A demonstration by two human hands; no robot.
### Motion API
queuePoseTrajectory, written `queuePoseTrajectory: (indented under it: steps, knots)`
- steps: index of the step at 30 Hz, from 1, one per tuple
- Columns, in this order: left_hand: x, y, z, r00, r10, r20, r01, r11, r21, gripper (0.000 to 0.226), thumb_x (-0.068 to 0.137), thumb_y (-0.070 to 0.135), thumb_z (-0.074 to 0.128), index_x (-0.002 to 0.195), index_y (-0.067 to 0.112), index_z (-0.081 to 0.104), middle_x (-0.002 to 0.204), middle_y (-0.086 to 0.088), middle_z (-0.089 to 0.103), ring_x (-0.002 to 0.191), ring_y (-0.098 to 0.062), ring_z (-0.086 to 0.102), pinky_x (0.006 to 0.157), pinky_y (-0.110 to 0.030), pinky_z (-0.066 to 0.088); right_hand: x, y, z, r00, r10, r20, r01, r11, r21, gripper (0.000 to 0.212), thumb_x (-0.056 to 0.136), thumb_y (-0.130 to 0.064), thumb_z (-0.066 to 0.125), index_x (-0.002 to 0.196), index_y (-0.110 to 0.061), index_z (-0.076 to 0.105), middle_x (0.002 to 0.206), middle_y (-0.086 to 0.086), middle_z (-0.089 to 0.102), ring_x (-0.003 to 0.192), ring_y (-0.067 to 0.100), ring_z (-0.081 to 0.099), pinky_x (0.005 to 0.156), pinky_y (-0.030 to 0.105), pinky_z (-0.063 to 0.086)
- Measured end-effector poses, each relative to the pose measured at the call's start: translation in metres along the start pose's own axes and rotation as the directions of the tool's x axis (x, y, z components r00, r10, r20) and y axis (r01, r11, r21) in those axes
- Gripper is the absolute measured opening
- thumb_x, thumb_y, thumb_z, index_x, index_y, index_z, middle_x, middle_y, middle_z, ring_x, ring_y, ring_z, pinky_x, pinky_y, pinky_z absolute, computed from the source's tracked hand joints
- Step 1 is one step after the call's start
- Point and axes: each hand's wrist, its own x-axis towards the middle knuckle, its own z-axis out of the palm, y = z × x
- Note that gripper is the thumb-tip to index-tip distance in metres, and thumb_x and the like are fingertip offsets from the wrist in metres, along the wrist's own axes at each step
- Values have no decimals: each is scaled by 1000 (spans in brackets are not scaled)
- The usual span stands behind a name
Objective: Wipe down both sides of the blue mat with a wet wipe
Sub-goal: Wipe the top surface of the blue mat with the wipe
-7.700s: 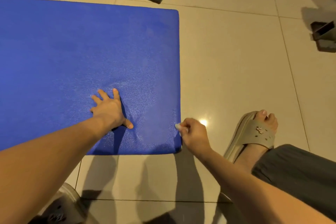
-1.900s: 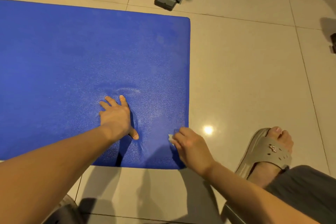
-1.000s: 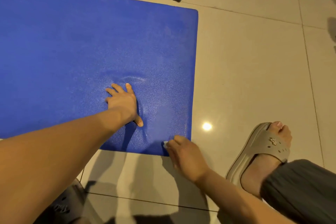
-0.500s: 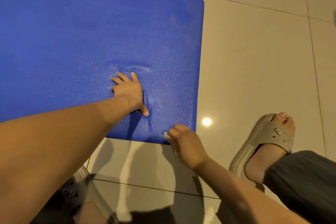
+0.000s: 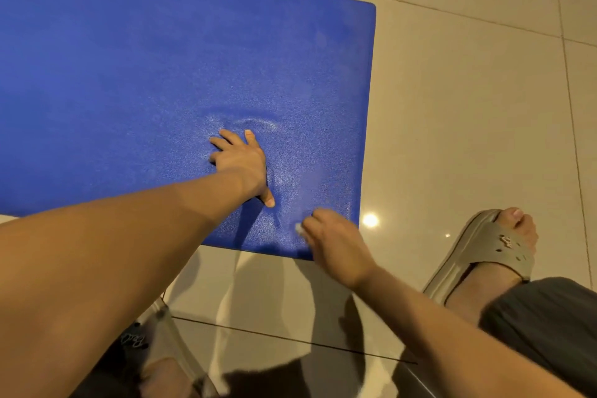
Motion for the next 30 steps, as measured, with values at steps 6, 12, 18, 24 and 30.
queuePoseTrajectory:
  steps: [6,12,18,24,30]
  knots:
    - [1,-4,2,1000,17,-14,-17,1000,-3,165,44,74,87,158,9,-12,159,-39,-1,146,-58,9,111,-59,39,59,39,-22,910,340,-238,-347,938,12,22,99,-23,58,79,-14,55,82,11,59,76,35,56,62,40,41]
    - [2,-2,2,1000,5,-10,-5,1000,-8,166,43,72,89,159,7,-11,158,-40,0,145,-60,10,110,-59,39,-6,-17,5,999,36,20,-37,999,35,18,95,-16,54,78,-22,56,79,2,52,75,28,56,57,39,45]
    - [2,-6,4,999,28,-35,-29,1000,-4,167,41,76,87,159,7,-10,158,-40,2,145,-59,12,107,-58,42,72,28,-18,954,248,-169,-254,967,-15,21,100,-26,56,83,-14,59,85,10,61,79,34,58,64,38,43]
    - [3,-3,2,1000,24,-14,-24,1000,-20,168,41,72,90,158,5,-11,157,-41,0,144,-61,10,109,-61,40,16,-22,10,995,101,-4,-101,995,5,17,90,-13,61,77,-20,52,80,4,53,74,30,55,60,39,43]
    - [3,-4,3,999,32,-23,-32,999,-19,167,42,73,89,159,6,-11,157,-41,0,145,-60,10,109,-60,40,58,7,-5,996,66,-66,-67,998,-4,25,100,-25,57,77,-16,55,79,7,57,72,32,55,61,40,43]
